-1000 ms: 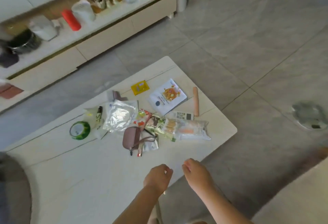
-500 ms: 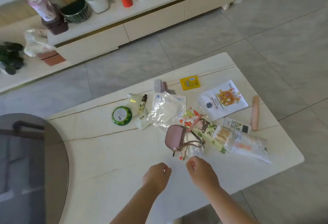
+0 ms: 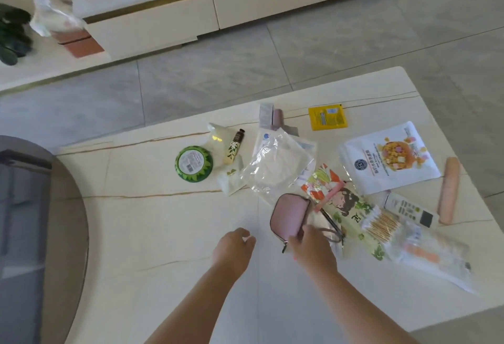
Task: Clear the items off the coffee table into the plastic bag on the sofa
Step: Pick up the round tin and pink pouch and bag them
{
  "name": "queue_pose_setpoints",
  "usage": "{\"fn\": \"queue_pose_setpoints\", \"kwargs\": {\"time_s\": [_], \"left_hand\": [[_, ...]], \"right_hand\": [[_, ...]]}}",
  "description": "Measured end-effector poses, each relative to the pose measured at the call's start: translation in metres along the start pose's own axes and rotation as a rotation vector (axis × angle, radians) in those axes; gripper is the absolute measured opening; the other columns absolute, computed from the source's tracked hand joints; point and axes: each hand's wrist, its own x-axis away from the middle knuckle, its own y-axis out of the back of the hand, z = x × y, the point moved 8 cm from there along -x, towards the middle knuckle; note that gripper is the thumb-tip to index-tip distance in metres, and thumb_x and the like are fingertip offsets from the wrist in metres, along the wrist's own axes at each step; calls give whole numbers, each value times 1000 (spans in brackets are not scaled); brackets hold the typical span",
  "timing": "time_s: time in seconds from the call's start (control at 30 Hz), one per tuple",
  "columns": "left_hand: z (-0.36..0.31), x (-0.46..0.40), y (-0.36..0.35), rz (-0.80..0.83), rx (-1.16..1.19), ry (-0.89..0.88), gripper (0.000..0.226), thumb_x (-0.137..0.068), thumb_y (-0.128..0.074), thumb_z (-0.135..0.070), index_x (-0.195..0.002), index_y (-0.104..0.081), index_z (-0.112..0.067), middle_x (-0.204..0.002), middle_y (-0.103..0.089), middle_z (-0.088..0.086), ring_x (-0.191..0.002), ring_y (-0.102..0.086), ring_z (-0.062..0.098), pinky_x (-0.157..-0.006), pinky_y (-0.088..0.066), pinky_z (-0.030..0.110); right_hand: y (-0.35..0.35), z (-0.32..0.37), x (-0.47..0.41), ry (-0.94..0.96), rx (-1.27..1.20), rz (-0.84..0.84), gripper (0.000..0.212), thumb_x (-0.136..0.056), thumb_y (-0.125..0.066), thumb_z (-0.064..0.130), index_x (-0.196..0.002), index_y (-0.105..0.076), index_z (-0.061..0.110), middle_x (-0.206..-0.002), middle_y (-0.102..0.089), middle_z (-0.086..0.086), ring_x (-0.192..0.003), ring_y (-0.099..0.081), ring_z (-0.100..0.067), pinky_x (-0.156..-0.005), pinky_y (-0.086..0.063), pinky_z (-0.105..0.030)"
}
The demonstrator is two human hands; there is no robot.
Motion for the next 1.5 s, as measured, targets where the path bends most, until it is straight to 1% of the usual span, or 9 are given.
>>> {"fn": "queue_pose_setpoints", "kwargs": {"time_s": [0.2,0.37,0.47,0.67,0.83,1.1,1.3,1.37,1.5], "left_hand": [[18,-52,-19,-10,5,13,36,-97,-45,-34,-129,-54,-21,-126,-59,2,-114,-56,19,-95,-45,25],[29,-77,-17,-29,-6,38,35,-96,-46,-33,-128,-54,-21,-125,-59,2,-114,-56,20,-97,-45,27],[28,-76,-8,-35,46,49,35,-96,-47,-32,-127,-55,-20,-124,-59,3,-111,-58,21,-95,-47,28],[21,-80,32,-114,122,56,34,-96,-47,-29,-127,-55,-19,-123,-59,5,-109,-58,22,-94,-49,32],[24,-100,64,-234,86,14,36,-95,-48,-24,-130,-52,-17,-127,-54,6,-115,-54,23,-99,-45,33],[24,-137,134,-579,-44,-10,53,-92,-52,-23,-141,-33,-22,-141,-32,5,-128,-31,24,-100,-38,34],[32,-186,137,-446,-58,82,93,-81,-66,-45,-150,-4,-35,-158,15,4,-145,7,35,-114,-22,50],[35,-197,133,-398,-23,91,98,-79,-69,-43,-149,0,-38,-157,16,4,-144,5,37,-112,-28,49],[43,-194,127,-425,-27,113,99,-75,-72,-42,-148,-6,-38,-152,-4,6,-132,-21,34,-100,-42,43]], "right_hand": [[-27,-14,-44,-224,-56,-119,44,-91,-55,30,-123,-44,2,-122,-51,-15,-115,-51,-32,-81,-46,-38],[-36,-22,-50,-258,-208,-267,28,-93,-52,14,-119,-49,5,-115,-56,-16,-107,-55,-35,-77,-49,-43],[-31,-7,-41,-174,-228,-301,23,-92,-50,9,-115,-52,7,-109,-58,-13,-102,-57,-32,-75,-50,-42],[-22,69,-40,212,-6,-262,25,-93,-49,14,-118,-51,14,-111,-54,-3,-103,-51,-20,-76,-44,-25],[-42,97,-61,216,101,-167,24,-95,-46,23,-119,-49,17,-122,-47,-1,-110,-48,-21,-75,-41,-28],[-70,93,-84,213,107,-151,42,-93,-53,27,-134,-42,24,-128,-46,-4,-116,-48,-25,-82,-45,-34],[-77,95,-91,237,173,-157,46,-94,-50,32,-137,-34,28,-132,-40,-3,-114,-52,-21,-78,-48,-31],[-78,96,-93,243,174,-167,46,-94,-50,32,-137,-34,28,-131,-41,-2,-116,-50,-20,-80,-48,-30],[-80,90,-93,241,91,-152,43,-93,-53,27,-134,-40,25,-126,-45,-4,-115,-50,-23,-83,-45,-32]]}}
